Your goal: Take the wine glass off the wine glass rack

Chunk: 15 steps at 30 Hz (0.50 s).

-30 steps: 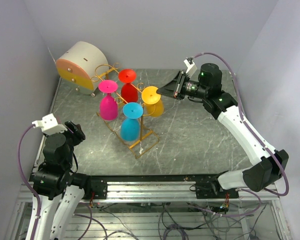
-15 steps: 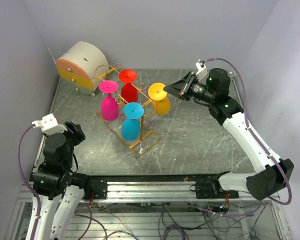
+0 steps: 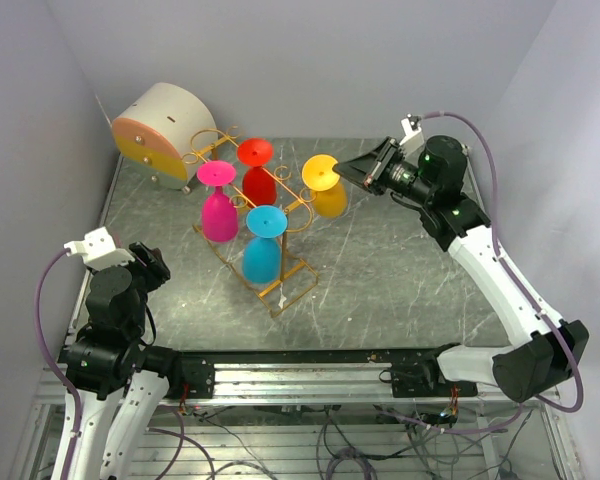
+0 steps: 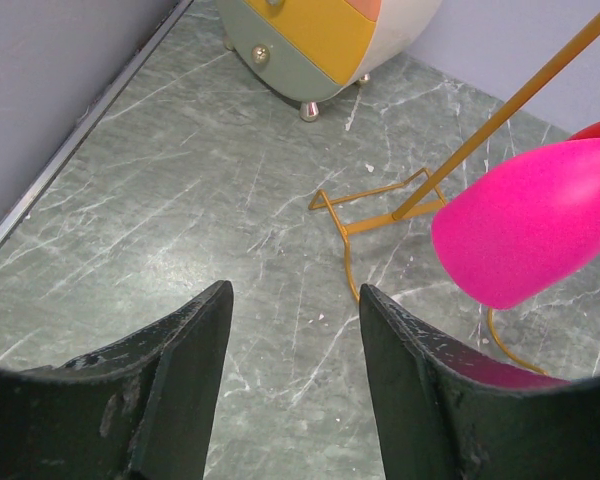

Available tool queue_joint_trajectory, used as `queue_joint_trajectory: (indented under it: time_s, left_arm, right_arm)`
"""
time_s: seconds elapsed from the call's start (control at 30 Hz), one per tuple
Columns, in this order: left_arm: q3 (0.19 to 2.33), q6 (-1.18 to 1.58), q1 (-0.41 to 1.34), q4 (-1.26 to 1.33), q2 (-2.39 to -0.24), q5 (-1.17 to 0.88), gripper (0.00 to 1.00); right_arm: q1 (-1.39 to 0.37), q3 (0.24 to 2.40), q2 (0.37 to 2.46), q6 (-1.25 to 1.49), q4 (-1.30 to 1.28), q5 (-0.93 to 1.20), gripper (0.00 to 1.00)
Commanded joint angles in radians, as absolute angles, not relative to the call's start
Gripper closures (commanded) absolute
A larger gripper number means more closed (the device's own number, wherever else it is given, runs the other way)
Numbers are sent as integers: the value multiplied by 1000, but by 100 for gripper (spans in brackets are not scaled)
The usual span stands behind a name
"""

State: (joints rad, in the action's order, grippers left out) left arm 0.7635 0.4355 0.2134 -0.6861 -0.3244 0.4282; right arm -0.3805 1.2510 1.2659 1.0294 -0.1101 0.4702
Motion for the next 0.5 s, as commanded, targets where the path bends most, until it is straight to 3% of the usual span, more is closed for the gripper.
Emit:
queue_joint_trajectory:
  time_s: [0.0,0.17,0.3,0.37,0.47]
  left_arm:
    - [783,433,219,-679,-322,435,35]
    - [847,449,219,-654,-332,344,31]
    - [958,528,219,-607,-400,81,28]
    - [1025,589,219,-571,-464,-54,15]
    - [1120,701,219,-520,-574,-241,14]
  right_arm:
    - [-377,1335,1215,884,-100,400,100]
    - [-379,1440,1157,604,-203,324,100]
    - [-399,1551,1151,326,-406,342,100]
    - [-438,1531,1111,233,-444,326,100]
    - [-553,1463,1028,139,-433,278,100]
